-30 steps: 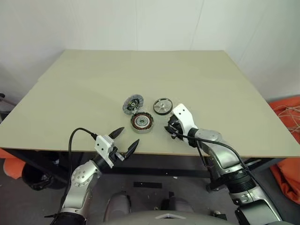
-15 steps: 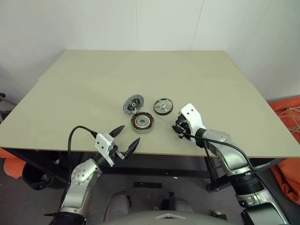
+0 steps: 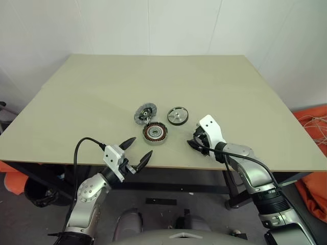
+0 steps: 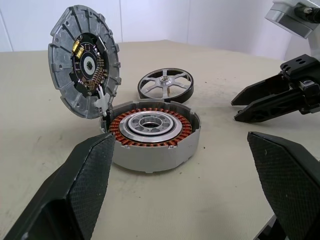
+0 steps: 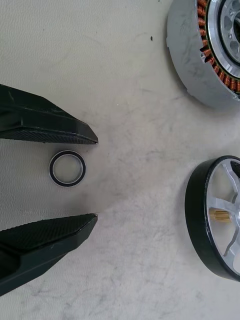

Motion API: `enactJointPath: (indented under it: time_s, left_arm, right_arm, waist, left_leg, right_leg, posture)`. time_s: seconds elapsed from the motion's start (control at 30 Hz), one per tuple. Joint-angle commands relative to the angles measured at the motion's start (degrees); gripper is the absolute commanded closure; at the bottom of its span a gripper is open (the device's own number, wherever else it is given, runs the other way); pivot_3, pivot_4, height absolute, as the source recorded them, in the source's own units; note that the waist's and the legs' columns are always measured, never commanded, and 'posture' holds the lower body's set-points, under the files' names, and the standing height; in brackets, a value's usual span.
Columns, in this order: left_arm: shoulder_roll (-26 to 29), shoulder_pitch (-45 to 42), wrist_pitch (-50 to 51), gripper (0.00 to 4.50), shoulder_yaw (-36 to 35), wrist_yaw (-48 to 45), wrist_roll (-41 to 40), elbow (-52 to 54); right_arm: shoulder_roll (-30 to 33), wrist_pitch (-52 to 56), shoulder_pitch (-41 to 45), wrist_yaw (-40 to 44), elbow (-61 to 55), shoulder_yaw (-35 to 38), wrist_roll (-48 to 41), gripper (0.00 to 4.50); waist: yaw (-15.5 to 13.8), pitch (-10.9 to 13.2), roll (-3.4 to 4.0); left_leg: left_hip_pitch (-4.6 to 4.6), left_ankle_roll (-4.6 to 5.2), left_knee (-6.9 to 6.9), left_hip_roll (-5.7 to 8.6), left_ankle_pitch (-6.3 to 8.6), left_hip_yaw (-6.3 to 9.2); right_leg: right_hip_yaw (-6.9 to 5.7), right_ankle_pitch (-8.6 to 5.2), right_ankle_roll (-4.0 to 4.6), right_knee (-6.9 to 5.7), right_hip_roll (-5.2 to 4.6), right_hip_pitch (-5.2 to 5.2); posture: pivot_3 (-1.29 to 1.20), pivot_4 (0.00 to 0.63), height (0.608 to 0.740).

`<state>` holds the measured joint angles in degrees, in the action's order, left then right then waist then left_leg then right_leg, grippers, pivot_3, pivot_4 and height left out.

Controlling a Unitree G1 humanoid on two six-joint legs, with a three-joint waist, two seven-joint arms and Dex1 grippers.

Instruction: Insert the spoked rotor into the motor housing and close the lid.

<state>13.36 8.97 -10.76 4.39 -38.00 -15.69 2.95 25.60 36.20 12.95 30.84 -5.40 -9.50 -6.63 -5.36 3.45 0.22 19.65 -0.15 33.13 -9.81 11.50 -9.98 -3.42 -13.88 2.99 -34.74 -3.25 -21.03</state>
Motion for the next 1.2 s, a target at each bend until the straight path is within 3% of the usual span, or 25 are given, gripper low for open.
enactJointPath:
  time_s: [0.03,0.9,1.0,1.13,1.2]
  left_arm:
    - [0.08,-0.44,-0.61,0.0,-0.46,-0.01,-0.73,1.29]
    - [0.31,-0.44,0.34,0.0,-0.33,0.26,-0.74,2.39]
    - [0.35,-0.53,0.61,0.0,-0.32,0.24,-0.82,2.6]
    - [0.35,-0.66,0.98,0.0,-0.35,0.27,-0.85,2.85]
    - [0.32,-0.75,1.2,0.0,-0.34,0.32,-0.86,2.99]
  right_arm:
    - [0.38,-0.78,0.54,-0.25,-1.95,0.7,0.51,2.19]
    - [-1.15,9.28,-0.52,0.31,-6.12,0.53,-2.38,2.19]
    - [-1.35,9.47,-0.45,0.13,-6.27,0.66,-2.34,2.76]
    - [-1.56,9.57,-0.23,0.02,-6.3,0.79,-2.3,3.91]
    - [-1.53,9.48,-0.13,0.0,-6.25,0.79,-2.22,3.9]
  waist:
    - [-0.02,0.0,0.0]
    - [-0.02,-0.01,-0.01]
    - [-0.01,-0.01,-0.01]
    - [0.01,-0.01,-0.01]
    - [0.01,-0.01,-0.01]
  left_leg:
    - [0.0,0.0,0.0,0.0,0.0,0.0]
    - [-0.07,0.0,0.01,0.0,0.0,0.0]
    - [-0.08,0.0,0.01,0.0,0.0,0.0]
    - [-0.08,0.0,0.01,-0.01,0.0,0.0]
    - [-0.09,0.0,0.01,-0.01,0.0,0.0]
  right_leg:
    - [0.0,0.0,0.0,0.0,0.0,0.0]
    - [0.0,-0.01,-0.01,0.0,0.0,0.07]
    - [0.0,-0.01,-0.01,0.0,0.0,0.07]
    - [0.0,-0.01,-0.01,0.0,0.0,0.08]
    - [0.0,-0.01,-0.01,0.0,0.0,0.08]
  posture:
    - [0.0,0.0,0.74]
    - [0.0,0.0,0.74]
    - [0.0,0.0,0.74]
    - [0.0,0.0,0.74]
    - [0.0,0.0,0.74]
